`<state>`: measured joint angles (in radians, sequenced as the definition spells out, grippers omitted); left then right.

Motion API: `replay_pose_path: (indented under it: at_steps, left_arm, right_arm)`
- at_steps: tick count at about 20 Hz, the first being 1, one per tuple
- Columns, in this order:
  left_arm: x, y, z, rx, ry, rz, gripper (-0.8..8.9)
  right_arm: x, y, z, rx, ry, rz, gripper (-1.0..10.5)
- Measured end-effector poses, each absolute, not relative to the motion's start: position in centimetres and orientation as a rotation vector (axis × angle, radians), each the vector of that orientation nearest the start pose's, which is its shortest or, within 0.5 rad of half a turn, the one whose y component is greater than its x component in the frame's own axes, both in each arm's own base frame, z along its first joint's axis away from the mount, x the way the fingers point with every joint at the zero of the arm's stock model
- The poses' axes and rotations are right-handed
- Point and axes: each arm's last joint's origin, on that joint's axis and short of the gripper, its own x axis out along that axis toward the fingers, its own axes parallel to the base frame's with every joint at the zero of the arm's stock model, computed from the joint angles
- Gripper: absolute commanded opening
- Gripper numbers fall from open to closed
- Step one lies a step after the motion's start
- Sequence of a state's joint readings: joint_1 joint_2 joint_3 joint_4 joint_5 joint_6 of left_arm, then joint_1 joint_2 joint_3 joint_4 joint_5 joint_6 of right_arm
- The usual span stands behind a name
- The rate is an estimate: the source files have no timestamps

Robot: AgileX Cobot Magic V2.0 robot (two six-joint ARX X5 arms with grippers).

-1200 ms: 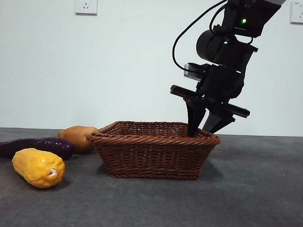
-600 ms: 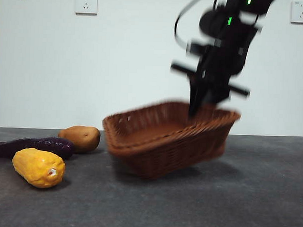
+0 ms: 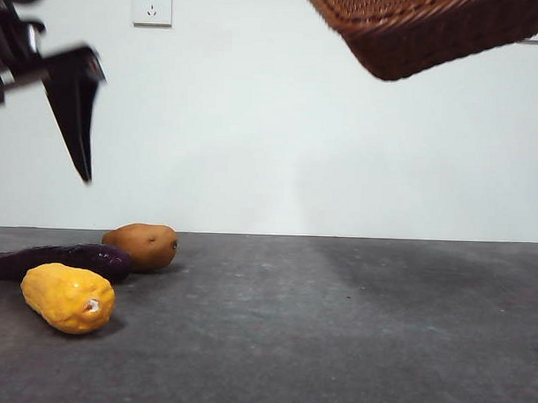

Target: Help me put the vegetables on the table into the basket

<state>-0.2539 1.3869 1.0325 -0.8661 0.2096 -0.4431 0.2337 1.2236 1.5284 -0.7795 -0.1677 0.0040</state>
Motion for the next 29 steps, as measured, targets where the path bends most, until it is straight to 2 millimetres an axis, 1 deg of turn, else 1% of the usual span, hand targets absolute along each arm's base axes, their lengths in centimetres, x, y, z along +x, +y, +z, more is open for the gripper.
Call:
replay_pose_path:
  at_steps: [2,5,9,12,15,16,18,19,20,22,23,24,25,29]
  left_arm:
    - [25.3,-7.9,22.9,-0.362,1.354,-0.091,6.26]
    - [26.3,-9.4,21.0,-0.381,1.388,-0.065,6.26]
    - [26.8,-10.8,19.0,-0.381,1.439,0.007,6.26]
    - [27.0,-10.9,18.1,-0.385,1.462,0.053,6.24]
    - [27.2,-10.9,17.9,-0.38,1.451,0.076,6.14]
    - [27.2,-10.9,17.9,-0.379,1.447,0.08,5.43]
    - [27.2,-11.0,17.9,-0.38,1.446,0.08,2.93]
    - [27.2,-11.1,17.9,-0.376,1.447,0.076,2.29]
    - [27.1,-11.2,17.9,-0.369,1.448,0.069,1.87]
    - [27.0,-11.4,17.9,-0.361,1.449,0.06,1.55]
    - [27.0,-11.6,17.9,-0.357,1.448,0.055,0.8]
    - [27.0,-11.7,17.9,-0.355,1.441,0.046,-0.24]
    - [27.1,-11.8,18.0,-0.35,1.432,0.034,-0.07]
    - [27.0,-12.3,18.0,-0.295,1.425,-0.023,-0.07]
  right_arm:
    - [21.8,5.7,43.9,-0.018,0.489,0.406,-0.1]
    - [21.5,5.8,43.6,-0.017,0.526,0.437,-0.1]
    - [21.4,5.7,43.5,-0.022,0.547,0.438,-0.1]
    - [21.4,5.7,43.5,-0.023,0.548,0.438,-0.1]
    - [21.3,5.7,43.3,-0.029,0.565,0.439,-0.1]
    - [21.3,5.7,43.3,-0.03,0.568,0.439,-0.1]
    - [21.3,5.7,43.3,-0.03,0.568,0.44,-0.1]
    - [21.3,5.7,43.3,-0.031,0.568,0.44,-0.1]
    - [21.3,5.7,43.3,-0.032,0.57,0.441,-0.1]
    - [21.3,5.7,43.2,-0.032,0.579,0.44,-0.1]
    - [21.2,5.7,43.1,-0.033,0.588,0.44,-0.1]
    - [21.2,5.7,43.0,-0.034,0.598,0.44,-0.1]
    - [21.1,5.7,43.0,-0.034,0.604,0.44,-0.1]
    - [21.0,5.6,42.9,-0.04,0.62,0.441,-0.1]
